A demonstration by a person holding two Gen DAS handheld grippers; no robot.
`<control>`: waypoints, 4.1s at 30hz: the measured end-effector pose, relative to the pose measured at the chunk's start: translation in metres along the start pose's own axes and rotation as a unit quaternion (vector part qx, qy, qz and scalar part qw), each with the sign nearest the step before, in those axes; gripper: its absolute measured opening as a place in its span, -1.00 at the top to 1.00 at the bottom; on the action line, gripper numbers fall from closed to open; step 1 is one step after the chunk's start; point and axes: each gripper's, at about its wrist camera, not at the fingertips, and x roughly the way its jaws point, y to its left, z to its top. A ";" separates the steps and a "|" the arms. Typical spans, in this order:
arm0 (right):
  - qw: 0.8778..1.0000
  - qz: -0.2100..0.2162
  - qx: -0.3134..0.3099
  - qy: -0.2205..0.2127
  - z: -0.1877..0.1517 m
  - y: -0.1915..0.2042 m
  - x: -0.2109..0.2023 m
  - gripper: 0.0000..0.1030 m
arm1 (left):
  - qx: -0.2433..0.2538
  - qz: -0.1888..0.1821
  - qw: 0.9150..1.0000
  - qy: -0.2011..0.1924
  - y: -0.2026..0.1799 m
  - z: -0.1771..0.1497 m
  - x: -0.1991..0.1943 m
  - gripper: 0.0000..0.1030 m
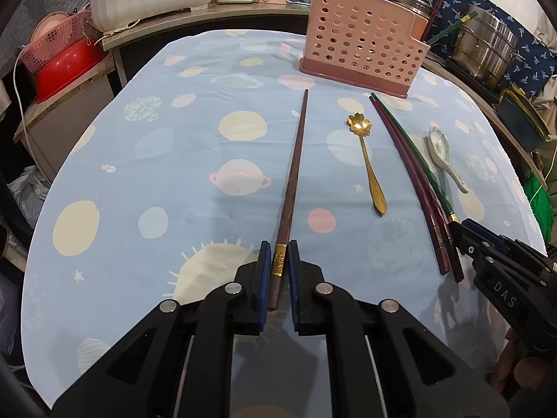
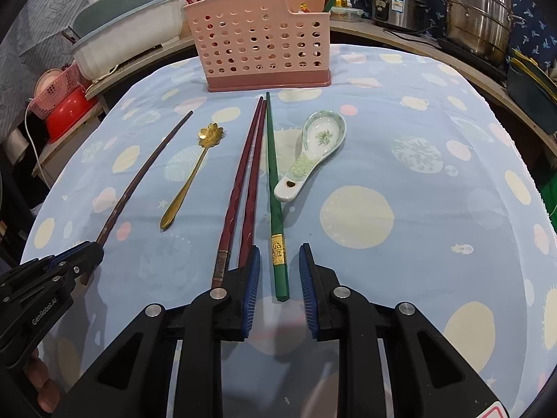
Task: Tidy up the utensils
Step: 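Grasp the dark brown chopstick with the left tool while the right tool grasps the green chopstick, then lift both held chopsticks and carry them over the pink holder, then lower both chopsticks into the pink holder and open both tools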
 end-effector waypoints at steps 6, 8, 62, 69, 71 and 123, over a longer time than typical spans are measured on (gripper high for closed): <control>1.000 0.004 -0.003 0.002 -0.003 0.000 -0.003 0.85 | -0.006 -0.008 1.000 0.001 0.002 -0.001 -0.001 0.82; 1.000 0.008 -0.001 0.002 -0.005 0.001 -0.006 0.85 | -0.008 -0.010 1.000 0.001 0.003 -0.002 -0.002 0.82; 0.977 0.067 0.034 -0.199 0.115 -0.026 -0.193 0.86 | 0.032 -0.055 0.981 -0.181 -0.038 0.155 -0.178 0.87; 0.970 0.072 0.026 -0.231 0.168 -0.025 -0.207 0.86 | 0.049 -0.063 0.973 -0.217 -0.063 0.209 -0.194 0.87; 0.967 0.068 0.021 -0.244 0.188 -0.024 -0.210 0.86 | 0.048 -0.070 0.970 -0.226 -0.068 0.228 -0.198 0.87; 0.970 0.020 0.053 -0.238 0.219 -0.036 -0.103 -0.09 | -0.016 -0.018 0.976 -0.218 -0.047 0.262 -0.078 -0.10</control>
